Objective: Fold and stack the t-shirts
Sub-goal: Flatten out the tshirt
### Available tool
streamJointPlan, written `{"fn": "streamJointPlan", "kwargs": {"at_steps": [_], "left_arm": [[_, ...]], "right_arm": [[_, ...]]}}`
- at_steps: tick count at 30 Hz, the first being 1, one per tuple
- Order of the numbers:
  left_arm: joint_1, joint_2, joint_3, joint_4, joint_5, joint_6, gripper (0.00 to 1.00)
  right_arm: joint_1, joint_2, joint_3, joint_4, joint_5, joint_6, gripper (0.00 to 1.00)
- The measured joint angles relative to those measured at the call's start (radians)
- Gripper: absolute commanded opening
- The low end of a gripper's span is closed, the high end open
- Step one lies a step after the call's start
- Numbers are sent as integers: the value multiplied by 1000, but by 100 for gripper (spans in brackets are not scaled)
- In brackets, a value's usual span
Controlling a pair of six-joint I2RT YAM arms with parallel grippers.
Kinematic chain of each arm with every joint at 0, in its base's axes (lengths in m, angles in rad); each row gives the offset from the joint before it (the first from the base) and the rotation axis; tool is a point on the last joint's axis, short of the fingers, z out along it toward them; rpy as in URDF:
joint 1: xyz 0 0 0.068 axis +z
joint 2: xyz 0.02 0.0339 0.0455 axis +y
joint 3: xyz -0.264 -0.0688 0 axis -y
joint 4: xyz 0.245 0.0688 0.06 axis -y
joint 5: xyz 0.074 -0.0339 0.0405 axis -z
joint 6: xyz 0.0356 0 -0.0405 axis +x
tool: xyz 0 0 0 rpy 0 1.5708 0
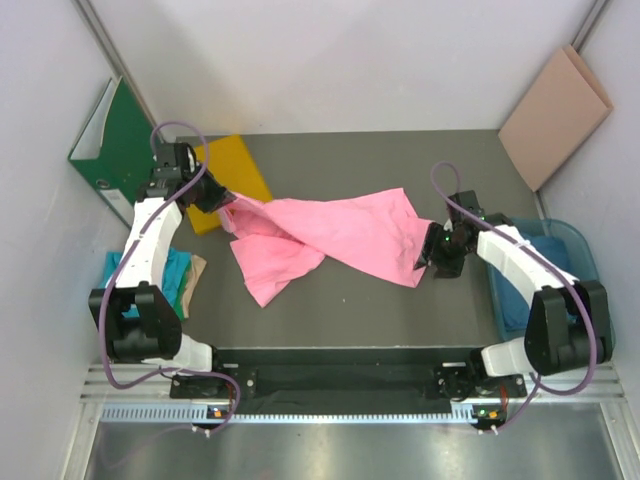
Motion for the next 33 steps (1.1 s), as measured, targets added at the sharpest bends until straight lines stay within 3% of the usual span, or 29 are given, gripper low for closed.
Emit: {"fn": "streamJointPlan", "kwargs": {"at_steps": [1, 7, 13, 21, 33], "left_arm": [[0, 1, 0, -19, 3, -1, 0], [2, 3, -40, -83, 29, -4, 0], [2, 6, -59, -94, 49, -3, 0], [2, 9, -78, -93, 65, 2, 0], [2, 13, -97, -93, 79, 3, 0]], "right_arm": [[1, 14, 3, -7, -2, -2, 68], [2, 40, 53, -17, 2, -14, 67], [5, 67, 69, 116, -31, -26, 66], [26, 243, 83, 249, -45, -66, 66], [26, 394, 296, 307, -30, -122, 65]]}}
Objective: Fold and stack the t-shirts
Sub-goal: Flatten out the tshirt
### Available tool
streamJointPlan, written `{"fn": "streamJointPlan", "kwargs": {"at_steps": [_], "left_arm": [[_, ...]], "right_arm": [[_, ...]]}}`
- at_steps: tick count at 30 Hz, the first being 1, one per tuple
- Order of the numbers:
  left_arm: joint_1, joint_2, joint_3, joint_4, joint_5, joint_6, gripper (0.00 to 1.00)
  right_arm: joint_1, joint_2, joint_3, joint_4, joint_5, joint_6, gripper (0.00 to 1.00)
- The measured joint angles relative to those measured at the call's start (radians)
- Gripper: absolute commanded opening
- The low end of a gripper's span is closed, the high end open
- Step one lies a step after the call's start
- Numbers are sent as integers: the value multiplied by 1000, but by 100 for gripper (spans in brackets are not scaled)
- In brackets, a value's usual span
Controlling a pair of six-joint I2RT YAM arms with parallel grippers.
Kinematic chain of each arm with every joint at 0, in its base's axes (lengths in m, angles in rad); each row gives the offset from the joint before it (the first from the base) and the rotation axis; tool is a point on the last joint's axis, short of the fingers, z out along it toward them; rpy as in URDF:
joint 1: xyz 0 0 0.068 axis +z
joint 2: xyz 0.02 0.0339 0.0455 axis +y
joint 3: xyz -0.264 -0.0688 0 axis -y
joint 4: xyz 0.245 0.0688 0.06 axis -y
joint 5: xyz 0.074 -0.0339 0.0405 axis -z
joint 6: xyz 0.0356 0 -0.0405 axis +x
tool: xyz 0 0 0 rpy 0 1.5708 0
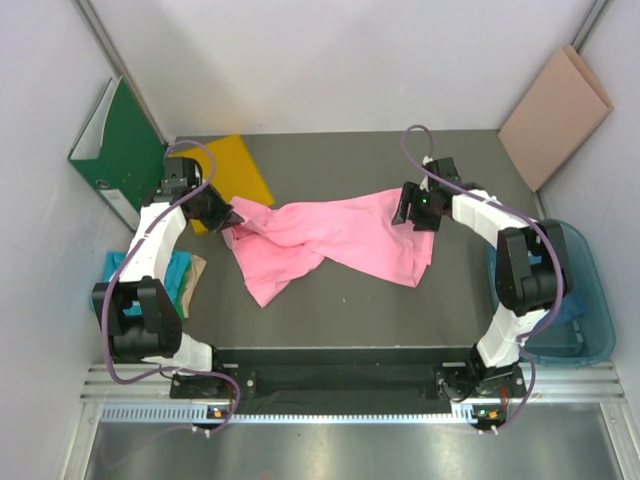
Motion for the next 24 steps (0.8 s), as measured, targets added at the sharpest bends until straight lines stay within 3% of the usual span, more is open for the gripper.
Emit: {"fn": "streamJointPlan", "kwargs": {"at_steps": [24], "left_arm": [[0, 13, 0, 2, 0, 19, 0]], "right_arm": [[0, 60, 9, -17, 13, -13, 64]]}}
